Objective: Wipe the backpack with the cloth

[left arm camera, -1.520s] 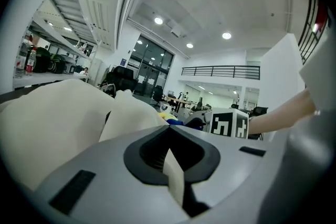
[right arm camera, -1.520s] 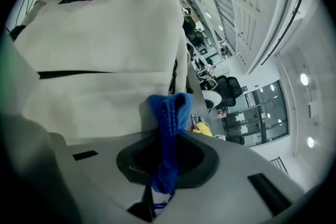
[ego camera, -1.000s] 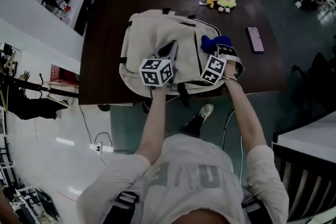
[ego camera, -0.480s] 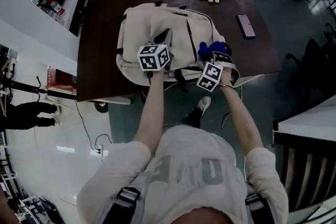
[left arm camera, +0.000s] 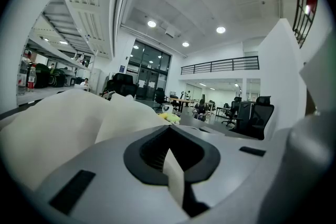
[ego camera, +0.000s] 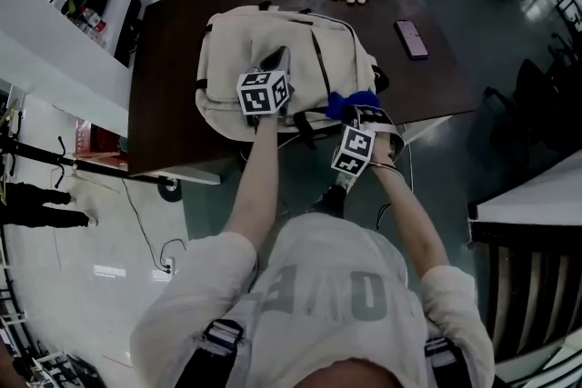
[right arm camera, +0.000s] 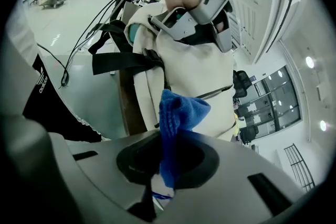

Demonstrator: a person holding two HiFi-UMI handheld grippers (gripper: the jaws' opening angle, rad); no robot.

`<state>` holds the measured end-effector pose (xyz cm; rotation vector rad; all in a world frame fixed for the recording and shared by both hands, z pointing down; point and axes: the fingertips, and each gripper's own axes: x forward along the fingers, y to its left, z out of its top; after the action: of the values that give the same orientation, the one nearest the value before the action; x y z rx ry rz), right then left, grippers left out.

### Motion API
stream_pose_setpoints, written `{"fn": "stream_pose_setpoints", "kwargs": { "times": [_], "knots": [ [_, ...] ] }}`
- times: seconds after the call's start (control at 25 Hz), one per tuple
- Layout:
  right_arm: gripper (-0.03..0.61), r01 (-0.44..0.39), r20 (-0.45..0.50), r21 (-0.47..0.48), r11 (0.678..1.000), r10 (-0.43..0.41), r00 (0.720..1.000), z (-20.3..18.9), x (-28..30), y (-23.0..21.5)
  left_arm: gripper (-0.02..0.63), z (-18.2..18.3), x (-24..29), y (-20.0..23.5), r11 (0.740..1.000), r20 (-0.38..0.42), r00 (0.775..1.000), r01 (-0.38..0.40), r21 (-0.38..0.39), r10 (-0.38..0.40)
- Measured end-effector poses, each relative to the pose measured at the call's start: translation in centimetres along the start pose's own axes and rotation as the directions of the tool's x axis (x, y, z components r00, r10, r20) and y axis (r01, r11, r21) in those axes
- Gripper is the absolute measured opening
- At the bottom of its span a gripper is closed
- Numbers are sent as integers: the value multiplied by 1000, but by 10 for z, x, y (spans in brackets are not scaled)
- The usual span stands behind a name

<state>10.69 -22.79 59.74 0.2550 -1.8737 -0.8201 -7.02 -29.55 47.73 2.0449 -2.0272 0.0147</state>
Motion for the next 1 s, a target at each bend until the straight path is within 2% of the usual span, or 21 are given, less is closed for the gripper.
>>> {"fn": "stream_pose_setpoints", "kwargs": {
  "times": [0.16,0.28,0.36,0.4,0.44,0.48,0.56,0.6,0.64,0.76,0.8,0.88,1.0],
  "knots": [
    [41,3,-7,16,1000,-3,1000,-1,-5,9,5,-3,3,-4,1000,-36,999,8,24,-7],
    [41,-30,-1,51,998,30,1000,-1,-5,12,5,-5,0,-2,1000,-44,999,1,-5,-1],
    [41,-67,27,148,987,64,998,0,-9,3,5,-2,-4,0,999,-36,999,-13,-52,12],
    [42,-70,54,240,968,59,997,1,-14,-8,5,2,-9,2,997,-17,1000,-23,-80,22],
    [41,-62,91,359,931,31,995,2,-21,-20,5,9,-17,3,994,21,999,-36,-107,38],
    [42,-54,134,489,871,-14,991,4,-30,-34,5,16,-29,3,990,73,996,-48,-130,58],
    [43,-71,213,703,708,-115,970,8,-49,-55,5,28,-56,-4,986,172,982,-54,-160,82],
    [43,-93,245,767,635,-156,957,10,-58,-61,5,31,-71,-12,984,205,976,-43,-172,79],
    [43,-114,270,808,578,-191,944,12,-66,-64,5,32,-86,-22,983,230,971,-26,-182,69],
    [42,-130,289,883,452,-305,907,22,-89,-68,5,28,-132,-48,982,264,963,2,-188,49],
    [43,-120,280,899,422,-340,898,26,-95,-69,5,25,-146,-52,983,271,961,-6,-184,56],
    [43,-118,281,909,400,-378,882,36,-109,-67,5,22,-170,-56,985,285,956,-29,-167,76],
    [43,-165,350,888,430,-398,848,59,-139,-57,5,29,-203,-62,992,310,948,-33,-119,69]
  ]
}}
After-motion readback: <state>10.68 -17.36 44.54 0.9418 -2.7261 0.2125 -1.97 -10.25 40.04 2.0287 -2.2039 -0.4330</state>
